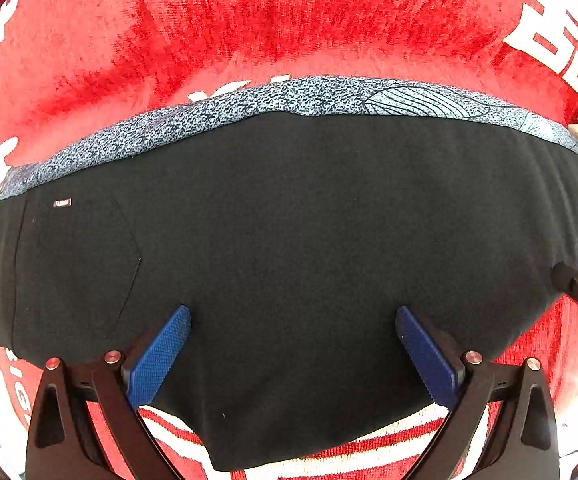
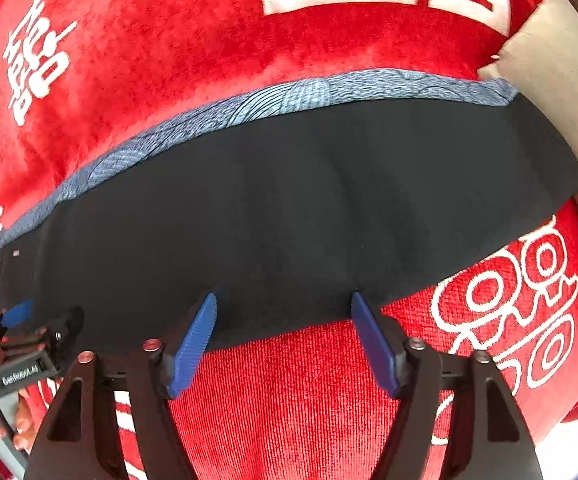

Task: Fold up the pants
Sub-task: 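Press the folded trousers flat with both open grippers along the striped edge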

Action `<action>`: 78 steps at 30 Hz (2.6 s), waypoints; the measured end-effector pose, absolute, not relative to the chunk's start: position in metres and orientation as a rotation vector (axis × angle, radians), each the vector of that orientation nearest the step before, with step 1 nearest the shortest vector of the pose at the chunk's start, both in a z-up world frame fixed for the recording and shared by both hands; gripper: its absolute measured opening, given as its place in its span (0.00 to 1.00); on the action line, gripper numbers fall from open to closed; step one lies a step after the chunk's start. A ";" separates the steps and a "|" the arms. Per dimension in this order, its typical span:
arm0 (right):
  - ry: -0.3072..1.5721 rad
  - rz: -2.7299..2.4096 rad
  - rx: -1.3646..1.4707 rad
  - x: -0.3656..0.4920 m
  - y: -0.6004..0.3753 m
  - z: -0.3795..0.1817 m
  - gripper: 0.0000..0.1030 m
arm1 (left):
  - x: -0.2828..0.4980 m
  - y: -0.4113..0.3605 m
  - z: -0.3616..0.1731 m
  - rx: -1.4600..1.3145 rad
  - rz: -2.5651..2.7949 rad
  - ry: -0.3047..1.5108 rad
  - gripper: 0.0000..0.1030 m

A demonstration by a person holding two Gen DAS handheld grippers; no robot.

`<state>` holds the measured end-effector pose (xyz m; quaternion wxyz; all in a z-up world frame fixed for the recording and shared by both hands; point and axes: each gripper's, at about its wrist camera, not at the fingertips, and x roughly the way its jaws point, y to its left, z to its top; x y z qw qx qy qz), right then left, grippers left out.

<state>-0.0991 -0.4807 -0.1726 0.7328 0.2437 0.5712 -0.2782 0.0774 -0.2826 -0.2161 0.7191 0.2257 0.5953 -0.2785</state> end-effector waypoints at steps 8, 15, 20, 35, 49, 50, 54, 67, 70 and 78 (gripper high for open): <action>1.164 -0.556 0.654 -0.101 -0.507 -0.144 0.75 | 0.057 -0.294 -0.212 0.506 -0.590 1.295 1.00; 1.172 -0.543 0.701 -0.044 -0.560 -0.167 0.38 | 0.047 -0.280 -0.204 0.493 -0.583 1.294 1.00; 1.180 -0.577 0.653 -0.038 -0.576 -0.176 0.37 | 0.051 -0.276 -0.202 0.486 -0.575 1.301 1.00; 1.204 -0.652 0.625 -0.111 -0.548 -0.165 0.61 | 0.059 -0.283 -0.210 0.532 -0.545 1.297 1.00; 1.168 -0.596 0.613 -0.114 -0.543 -0.166 0.75 | 0.053 -0.293 -0.204 0.610 -0.510 1.256 1.00; 1.164 -0.593 0.615 -0.116 -0.543 -0.165 0.76 | 0.051 -0.294 -0.204 0.625 -0.510 1.247 1.00; 1.146 -0.583 0.625 -0.123 -0.544 -0.163 0.76 | 0.047 -0.299 -0.201 0.660 -0.495 1.229 1.00; 1.080 -0.548 0.720 -0.132 -0.551 -0.161 0.76 | 0.030 -0.312 -0.193 0.716 -0.450 1.191 1.00; 1.078 -0.541 0.740 -0.133 -0.553 -0.159 0.76 | 0.024 -0.318 -0.190 0.763 -0.432 1.164 1.00; 0.951 -0.477 1.022 -0.174 -0.573 -0.147 0.77 | -0.001 -0.351 -0.162 0.786 -0.487 1.162 1.00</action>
